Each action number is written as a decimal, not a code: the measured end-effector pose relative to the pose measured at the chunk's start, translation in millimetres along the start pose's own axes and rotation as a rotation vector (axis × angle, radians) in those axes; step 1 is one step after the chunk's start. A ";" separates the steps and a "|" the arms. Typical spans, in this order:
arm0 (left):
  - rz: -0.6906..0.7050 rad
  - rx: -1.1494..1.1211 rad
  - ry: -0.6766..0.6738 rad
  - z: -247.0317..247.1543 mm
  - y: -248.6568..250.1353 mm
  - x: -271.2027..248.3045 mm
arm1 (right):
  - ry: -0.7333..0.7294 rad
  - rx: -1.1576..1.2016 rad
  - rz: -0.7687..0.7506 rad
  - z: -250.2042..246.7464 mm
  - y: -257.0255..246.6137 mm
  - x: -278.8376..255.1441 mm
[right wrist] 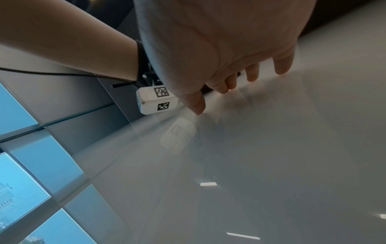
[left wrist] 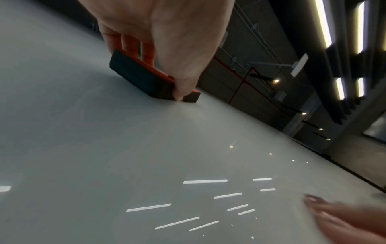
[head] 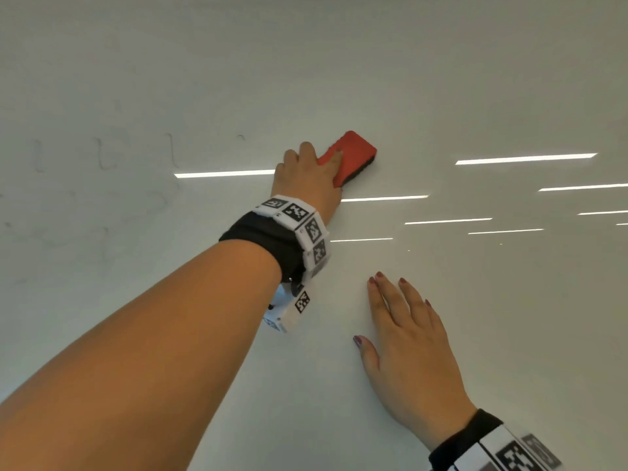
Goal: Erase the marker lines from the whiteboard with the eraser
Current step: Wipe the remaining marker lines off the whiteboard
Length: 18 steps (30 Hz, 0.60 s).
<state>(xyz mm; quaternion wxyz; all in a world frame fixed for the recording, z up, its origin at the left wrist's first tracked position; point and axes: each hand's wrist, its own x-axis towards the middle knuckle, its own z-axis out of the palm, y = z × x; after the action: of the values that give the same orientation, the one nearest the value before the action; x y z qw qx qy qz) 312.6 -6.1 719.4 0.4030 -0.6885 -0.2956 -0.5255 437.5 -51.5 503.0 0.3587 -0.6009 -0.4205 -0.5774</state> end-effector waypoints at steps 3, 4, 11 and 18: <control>-0.138 -0.024 -0.018 -6.2 -46.0 3.5 | 0.012 0.021 0.002 1.1 -0.5 -1.4; -0.190 -0.018 -0.024 -7.3 -62.7 4.6 | 0.022 0.023 0.000 1.9 -0.4 -1.5; -0.322 -0.027 -0.027 -5.9 -80.7 15.6 | 0.047 0.006 -0.019 4.3 -1.7 -1.0; -0.176 -0.022 -0.063 -6.6 -23.5 14.6 | 0.043 0.012 -0.025 3.0 -2.3 0.0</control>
<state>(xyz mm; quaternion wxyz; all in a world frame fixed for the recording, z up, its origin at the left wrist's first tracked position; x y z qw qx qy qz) 293.9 -0.3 740.0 0.3382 -0.6805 -0.3616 -0.5402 436.5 -47.9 502.6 0.3639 -0.5809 -0.4235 -0.5922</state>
